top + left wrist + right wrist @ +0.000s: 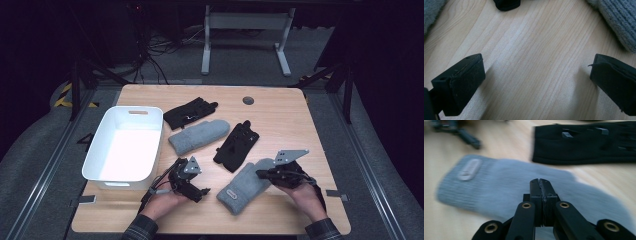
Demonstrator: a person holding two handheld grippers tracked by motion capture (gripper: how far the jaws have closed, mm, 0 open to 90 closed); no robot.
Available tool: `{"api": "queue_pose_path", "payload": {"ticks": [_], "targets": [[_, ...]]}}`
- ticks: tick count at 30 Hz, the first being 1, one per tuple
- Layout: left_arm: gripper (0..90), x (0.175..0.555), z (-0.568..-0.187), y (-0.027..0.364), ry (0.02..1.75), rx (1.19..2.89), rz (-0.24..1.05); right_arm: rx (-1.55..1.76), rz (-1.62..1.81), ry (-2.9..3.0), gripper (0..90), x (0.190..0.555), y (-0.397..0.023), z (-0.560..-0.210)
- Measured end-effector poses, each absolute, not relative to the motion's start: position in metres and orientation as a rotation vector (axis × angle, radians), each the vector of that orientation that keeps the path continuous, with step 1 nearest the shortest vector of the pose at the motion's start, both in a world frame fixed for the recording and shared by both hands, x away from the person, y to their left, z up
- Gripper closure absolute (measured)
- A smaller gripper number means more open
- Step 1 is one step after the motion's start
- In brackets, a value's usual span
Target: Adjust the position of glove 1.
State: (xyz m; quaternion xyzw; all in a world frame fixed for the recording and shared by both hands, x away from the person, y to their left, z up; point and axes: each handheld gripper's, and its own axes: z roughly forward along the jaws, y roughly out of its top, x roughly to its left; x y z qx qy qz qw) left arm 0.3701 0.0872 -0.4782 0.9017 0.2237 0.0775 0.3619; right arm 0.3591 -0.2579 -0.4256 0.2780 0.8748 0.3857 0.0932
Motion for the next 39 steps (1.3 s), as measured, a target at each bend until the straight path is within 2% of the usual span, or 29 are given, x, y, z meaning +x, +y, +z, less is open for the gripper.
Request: {"api": "queue_pose_path", "payload": {"ticks": [11, 26, 32, 33, 34, 36, 38, 39], "targets": [[0.3, 0.370, -0.478, 0.087, 0.577, 2.322, 0.200, 0.963, 1.064, 2.569, 90.0, 0.381, -0.284, -0.440], [0.3, 0.370, -0.478, 0.087, 0.579, 2.323, 0.201, 0.931, 1.030, 2.599, 90.0, 0.344, -0.283, -0.440], [0.3, 0.370, -0.478, 0.087, 0.578, 2.322, 0.201, 0.927, 1.078, 2.569, 89.2, 0.342, -0.286, -0.436], [0.3, 0.370, -0.478, 0.087, 0.578, 2.322, 0.201, 0.930, 1.093, 2.530, 81.3, 0.341, -0.289, -0.432], [0.3, 0.370, -0.478, 0.087, 0.578, 2.322, 0.201, 0.930, 1.093, 2.530, 81.3, 0.341, -0.289, -0.432], [0.3, 0.370, -0.478, 0.087, 0.578, 2.322, 0.201, 0.958, 1.096, 2.451, 69.4, 0.341, -0.298, -0.428], [0.3, 0.370, -0.478, 0.087, 0.579, 2.321, 0.202, 0.983, 1.090, 2.425, 67.9, 0.342, -0.302, -0.427], [0.4, 0.370, -0.478, 0.087, 0.578, 2.322, 0.202, 1.025, 1.085, 2.387, 59.9, 0.344, -0.311, -0.427]]}}
